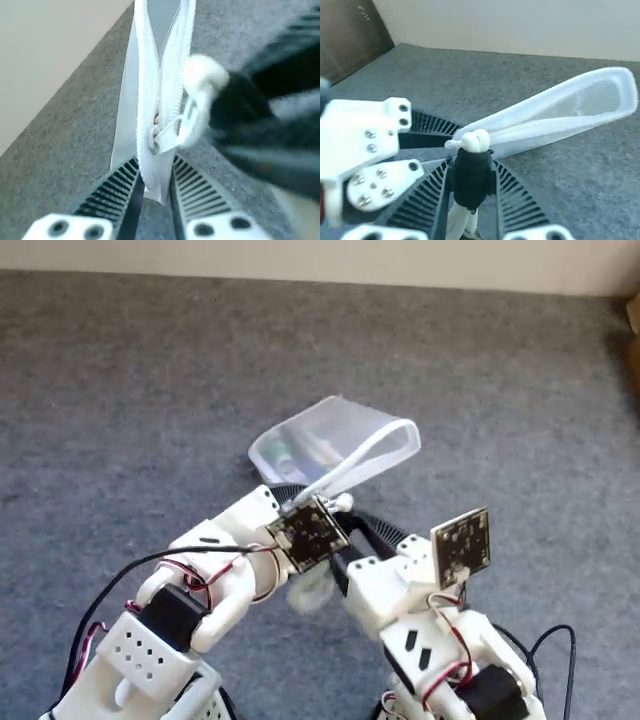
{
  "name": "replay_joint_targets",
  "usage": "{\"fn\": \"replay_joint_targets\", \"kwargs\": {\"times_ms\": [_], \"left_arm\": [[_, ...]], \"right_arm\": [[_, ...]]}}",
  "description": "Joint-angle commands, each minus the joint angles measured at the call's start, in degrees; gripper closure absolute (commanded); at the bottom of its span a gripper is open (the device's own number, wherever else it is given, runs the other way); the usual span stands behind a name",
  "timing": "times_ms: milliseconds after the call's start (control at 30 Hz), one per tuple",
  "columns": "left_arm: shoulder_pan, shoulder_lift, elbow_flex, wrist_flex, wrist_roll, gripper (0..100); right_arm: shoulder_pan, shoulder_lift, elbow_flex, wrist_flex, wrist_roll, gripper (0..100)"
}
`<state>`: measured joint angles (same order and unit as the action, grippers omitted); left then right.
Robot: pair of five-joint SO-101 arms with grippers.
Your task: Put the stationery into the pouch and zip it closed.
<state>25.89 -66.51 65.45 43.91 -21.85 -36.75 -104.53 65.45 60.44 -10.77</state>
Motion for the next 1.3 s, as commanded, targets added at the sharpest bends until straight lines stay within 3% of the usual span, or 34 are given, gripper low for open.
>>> {"fn": "replay_joint_targets", "kwargs": {"times_ms": [0,167,267,600,967,1133,1267], "left_arm": [[-4.53,0.13,0.22,-3.08,3.96,99],[-4.97,0.13,0.31,-3.34,5.10,99],[-4.97,0.13,0.31,-3.16,5.10,99],[-5.14,0.13,0.40,-3.16,5.10,99],[-5.14,0.13,0.40,-3.08,5.19,99],[-5.14,0.13,0.40,-3.08,5.19,99],[-5.14,0.13,0.40,-3.08,5.19,99]], "right_arm": [[-6.64,-0.75,-7.60,2.77,-0.18,99.4],[-13.49,-0.75,-8.84,4.09,-0.09,99.4],[-13.23,-0.75,-8.84,3.12,-0.09,99.4],[4.26,-0.75,-7.87,-9.89,-1.23,99.4],[19.21,-0.66,3.91,-24.04,-4.04,99.4],[21.14,-0.66,6.29,-25.01,-3.96,99.4],[17.45,-0.66,5.93,-17.10,0.18,99.1]]}}
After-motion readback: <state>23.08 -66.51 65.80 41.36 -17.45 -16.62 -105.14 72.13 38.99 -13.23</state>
